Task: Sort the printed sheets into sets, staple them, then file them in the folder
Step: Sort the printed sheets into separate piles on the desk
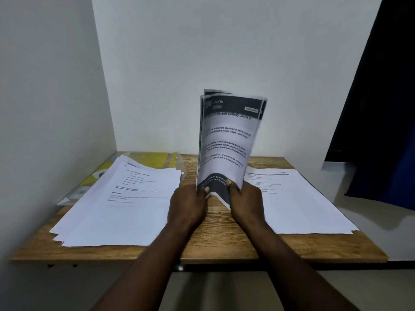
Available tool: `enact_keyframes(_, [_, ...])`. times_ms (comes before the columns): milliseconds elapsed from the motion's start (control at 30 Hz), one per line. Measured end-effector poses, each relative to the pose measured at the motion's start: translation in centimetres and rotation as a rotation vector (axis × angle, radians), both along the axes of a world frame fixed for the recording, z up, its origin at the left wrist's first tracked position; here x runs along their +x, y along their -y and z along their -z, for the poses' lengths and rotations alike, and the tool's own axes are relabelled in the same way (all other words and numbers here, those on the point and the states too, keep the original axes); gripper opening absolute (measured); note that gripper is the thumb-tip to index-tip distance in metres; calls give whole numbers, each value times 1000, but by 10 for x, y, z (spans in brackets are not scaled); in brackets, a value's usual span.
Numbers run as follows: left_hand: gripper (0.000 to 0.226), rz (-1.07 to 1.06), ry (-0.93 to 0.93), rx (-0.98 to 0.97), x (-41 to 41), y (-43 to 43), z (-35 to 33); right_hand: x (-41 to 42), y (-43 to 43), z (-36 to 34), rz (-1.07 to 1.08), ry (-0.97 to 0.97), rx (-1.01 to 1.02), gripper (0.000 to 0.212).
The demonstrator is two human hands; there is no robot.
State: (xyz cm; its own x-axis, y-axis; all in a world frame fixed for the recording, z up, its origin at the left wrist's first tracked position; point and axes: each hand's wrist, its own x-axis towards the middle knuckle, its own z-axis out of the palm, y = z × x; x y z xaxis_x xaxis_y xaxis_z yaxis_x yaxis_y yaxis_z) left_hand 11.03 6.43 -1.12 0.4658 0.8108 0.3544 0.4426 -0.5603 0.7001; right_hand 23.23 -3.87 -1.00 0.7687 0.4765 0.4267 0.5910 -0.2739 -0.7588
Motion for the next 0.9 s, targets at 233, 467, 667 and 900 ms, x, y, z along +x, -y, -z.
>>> enact_keyframes(233, [40, -34, -67, 78, -1, 3, 2, 1, 0, 2, 1, -17, -40, 46])
enact_keyframes(467, [41, -18, -57, 91, -3, 4, 1, -2, 1, 3, -34, -62, -27, 54])
enact_keyframes(667, [41, 73, 180, -44, -9, 6, -7, -7, 7, -3, -111, -76, -12, 42])
enact_keyframes(900, [35, 85, 63, -26, -6, 4, 0, -4, 5, 0, -66, -137, 4, 52])
